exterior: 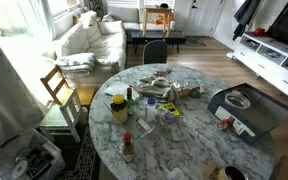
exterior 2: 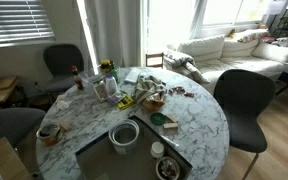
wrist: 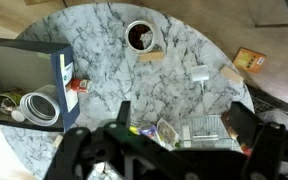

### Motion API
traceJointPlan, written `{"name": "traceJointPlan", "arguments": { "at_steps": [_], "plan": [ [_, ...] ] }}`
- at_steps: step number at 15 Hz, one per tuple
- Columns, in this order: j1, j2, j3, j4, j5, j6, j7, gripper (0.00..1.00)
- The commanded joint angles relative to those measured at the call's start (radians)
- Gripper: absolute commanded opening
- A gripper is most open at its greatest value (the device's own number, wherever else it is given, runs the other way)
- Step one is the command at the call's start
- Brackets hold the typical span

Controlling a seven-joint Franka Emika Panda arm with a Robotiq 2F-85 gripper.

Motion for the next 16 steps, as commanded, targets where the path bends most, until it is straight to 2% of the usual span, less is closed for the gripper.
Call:
{"name": "traceJointPlan", "arguments": {
  "at_steps": [1,12,16],
  "plan": [
    [0.003,0.002,-0.002,0.003,-0.002,-0.002,0.002,1.0],
    [0.003,0.002,-0.002,0.003,-0.002,-0.002,0.002,1.0],
    [-0.104,0.008,-0.078,-0.018,-0.019,0.019,0.093,1.0]
  ]
}}
